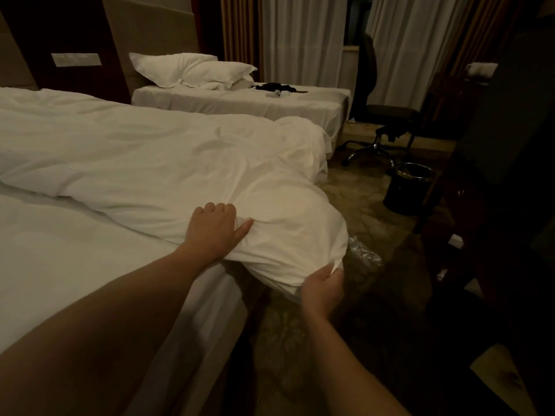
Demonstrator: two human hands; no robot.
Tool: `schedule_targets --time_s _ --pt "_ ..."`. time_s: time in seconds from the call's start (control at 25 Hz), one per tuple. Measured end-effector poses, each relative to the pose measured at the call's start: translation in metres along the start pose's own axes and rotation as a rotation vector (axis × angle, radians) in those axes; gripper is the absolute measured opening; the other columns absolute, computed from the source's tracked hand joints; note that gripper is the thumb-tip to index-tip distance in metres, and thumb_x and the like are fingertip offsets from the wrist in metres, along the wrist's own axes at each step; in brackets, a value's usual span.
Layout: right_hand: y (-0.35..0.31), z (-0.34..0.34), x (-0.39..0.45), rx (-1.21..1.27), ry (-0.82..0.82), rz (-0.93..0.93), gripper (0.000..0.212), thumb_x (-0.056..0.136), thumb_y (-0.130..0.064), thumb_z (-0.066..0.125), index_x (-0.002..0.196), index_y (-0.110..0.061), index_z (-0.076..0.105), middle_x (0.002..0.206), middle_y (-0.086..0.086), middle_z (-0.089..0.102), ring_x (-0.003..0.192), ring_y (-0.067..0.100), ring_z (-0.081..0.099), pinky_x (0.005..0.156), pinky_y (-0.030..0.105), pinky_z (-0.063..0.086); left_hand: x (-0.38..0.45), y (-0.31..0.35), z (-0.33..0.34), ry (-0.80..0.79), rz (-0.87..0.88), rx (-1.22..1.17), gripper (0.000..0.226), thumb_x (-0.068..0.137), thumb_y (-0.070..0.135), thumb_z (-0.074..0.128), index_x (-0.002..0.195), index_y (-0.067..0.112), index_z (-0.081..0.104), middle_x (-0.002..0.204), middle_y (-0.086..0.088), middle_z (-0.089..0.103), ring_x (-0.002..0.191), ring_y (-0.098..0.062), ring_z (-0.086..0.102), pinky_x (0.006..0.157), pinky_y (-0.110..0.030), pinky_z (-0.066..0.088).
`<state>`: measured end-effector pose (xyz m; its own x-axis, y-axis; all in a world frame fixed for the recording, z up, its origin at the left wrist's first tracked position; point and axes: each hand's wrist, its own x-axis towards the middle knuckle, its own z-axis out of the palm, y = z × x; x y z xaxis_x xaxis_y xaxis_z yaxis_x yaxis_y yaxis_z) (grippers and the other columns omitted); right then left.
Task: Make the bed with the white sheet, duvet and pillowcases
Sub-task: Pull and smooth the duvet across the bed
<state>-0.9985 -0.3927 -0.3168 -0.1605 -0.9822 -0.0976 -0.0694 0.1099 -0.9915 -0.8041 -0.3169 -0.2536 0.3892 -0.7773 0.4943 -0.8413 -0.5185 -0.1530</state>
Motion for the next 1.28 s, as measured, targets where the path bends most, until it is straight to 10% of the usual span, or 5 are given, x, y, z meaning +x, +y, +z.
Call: schedule_targets --time_s 0.6,0.96,1.16,1.28 --pt "0.008 -0.006 -0.007 -0.166 -0.112 0.298 0.045 0.106 -0.041 0.038 0.126 -0.009 0.064 0.138 0.022 0.038 0.123 0.041 0.039 0.106 0.043 0.035 -0.013 0.062 0.01 0.066 0.185 0.03 0.054 0.093 0.057 0.03 0.106 0.012 0.056 0.102 -0.011 0.054 0.089 -0.031 0.049 0.079 -0.045 0.038" --pt "0.009 0.009 -0.011 0.17 -0.165 0.482 0.041 0.108 -0.024 0.035 0.13 0.003 0.055 0.129 0.021 0.06 0.115 0.038 0.059 0.1 0.048 0.05 -0.02 0.065 0.013 0.064 0.164 0.072 0.052 0.094 0.055 0.032 0.104 0.012 0.058 0.1 -0.011 0.055 0.087 -0.032 0.049 0.079 -0.045 0.039" --pt "-0.012 0.008 -0.009 0.412 -0.161 0.744 0.03 0.105 -0.015 0.036 0.119 0.001 0.057 0.103 0.015 0.064 0.088 0.031 0.065 0.058 0.038 0.055 -0.021 0.064 0.011 0.076 0.147 0.067 0.051 0.095 0.054 0.033 0.104 0.011 0.059 0.099 -0.011 0.055 0.086 -0.031 0.049 0.078 -0.043 0.039" --pt "-0.005 0.006 0.006 0.361 -0.223 0.706 0.039 0.105 -0.02 0.033 0.131 0.001 0.055 0.128 0.018 0.062 0.113 0.036 0.063 0.052 0.03 0.047 -0.018 0.067 0.006 0.07 0.111 0.036 0.052 0.095 0.055 0.032 0.102 0.01 0.059 0.097 -0.01 0.055 0.085 -0.031 0.049 0.077 -0.043 0.04"
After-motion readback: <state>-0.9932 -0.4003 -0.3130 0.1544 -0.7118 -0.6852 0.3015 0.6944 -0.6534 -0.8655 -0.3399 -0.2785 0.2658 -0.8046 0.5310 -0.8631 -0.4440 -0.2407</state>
